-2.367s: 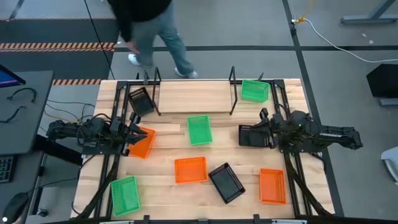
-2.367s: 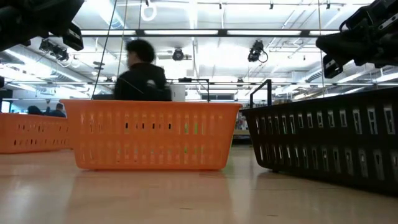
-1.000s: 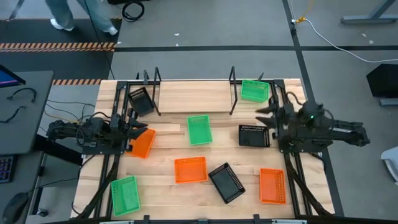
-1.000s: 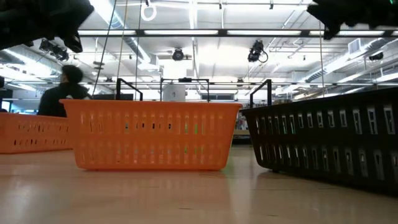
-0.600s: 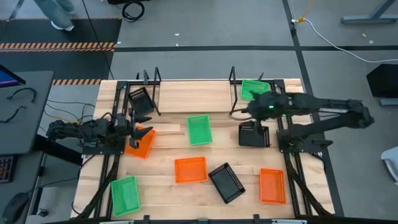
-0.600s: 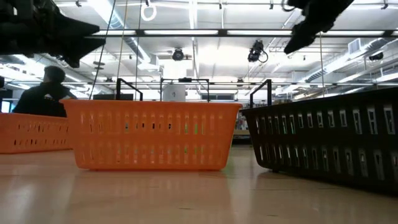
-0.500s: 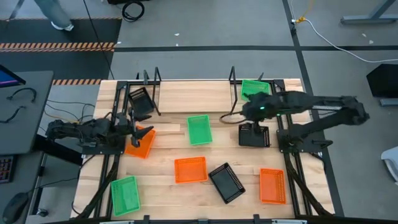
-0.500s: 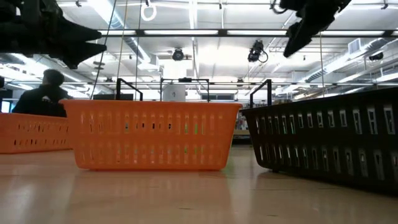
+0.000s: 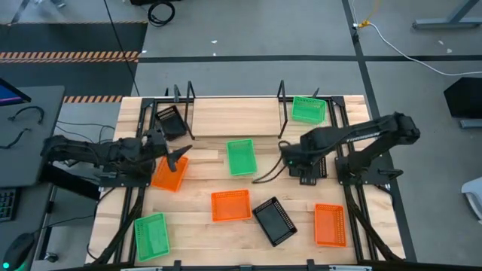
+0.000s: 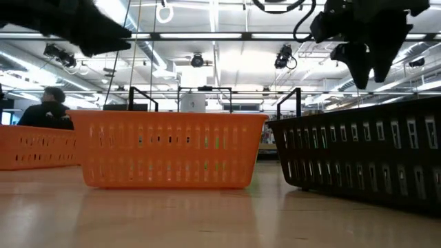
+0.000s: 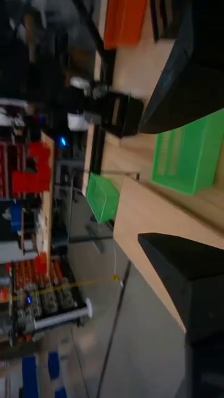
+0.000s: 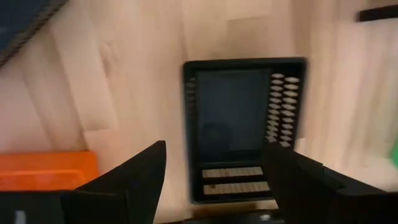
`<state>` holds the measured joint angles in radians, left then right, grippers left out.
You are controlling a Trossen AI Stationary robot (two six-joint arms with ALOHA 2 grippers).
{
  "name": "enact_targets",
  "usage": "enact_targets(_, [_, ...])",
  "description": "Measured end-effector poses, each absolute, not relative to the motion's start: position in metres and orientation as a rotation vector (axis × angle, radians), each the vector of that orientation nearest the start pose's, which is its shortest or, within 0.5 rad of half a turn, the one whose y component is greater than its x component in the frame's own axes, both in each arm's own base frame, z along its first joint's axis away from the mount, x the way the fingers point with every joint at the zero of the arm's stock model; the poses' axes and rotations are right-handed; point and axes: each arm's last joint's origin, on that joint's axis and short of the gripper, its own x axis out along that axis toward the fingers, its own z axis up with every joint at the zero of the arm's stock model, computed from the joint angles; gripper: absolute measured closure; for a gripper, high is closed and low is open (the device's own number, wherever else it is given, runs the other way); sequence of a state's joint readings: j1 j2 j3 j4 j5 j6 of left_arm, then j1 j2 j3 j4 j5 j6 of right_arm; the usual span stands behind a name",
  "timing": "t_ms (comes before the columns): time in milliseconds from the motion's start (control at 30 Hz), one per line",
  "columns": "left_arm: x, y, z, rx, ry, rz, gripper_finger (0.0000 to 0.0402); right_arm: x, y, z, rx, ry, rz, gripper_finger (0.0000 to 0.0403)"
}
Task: Stack baskets on shelf by color
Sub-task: Put the middle black bin on the shelf
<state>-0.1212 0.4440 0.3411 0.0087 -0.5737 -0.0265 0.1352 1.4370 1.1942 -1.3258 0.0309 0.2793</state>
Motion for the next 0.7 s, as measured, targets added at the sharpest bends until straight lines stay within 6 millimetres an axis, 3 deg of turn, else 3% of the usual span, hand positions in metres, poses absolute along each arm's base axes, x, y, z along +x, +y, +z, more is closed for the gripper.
enact_targets(267, [0.153,0.012,0.269,0.062,0.156,0.559,0.0117,0.25,0.06,0.238,0.047,1.665,-0.21,0.0133])
enact_targets(500, [0.168,0.02,0.267,0.048,0.208,0.581,0.0117,0.267,0.066,0.206,-0.026,1.68,-0.325,0.0133])
enact_targets(700, [0.169,0.02,0.26,-0.02,0.256,0.559,0.0118,0.26,0.06,0.185,-0.001,1.713,-0.381,0.0141])
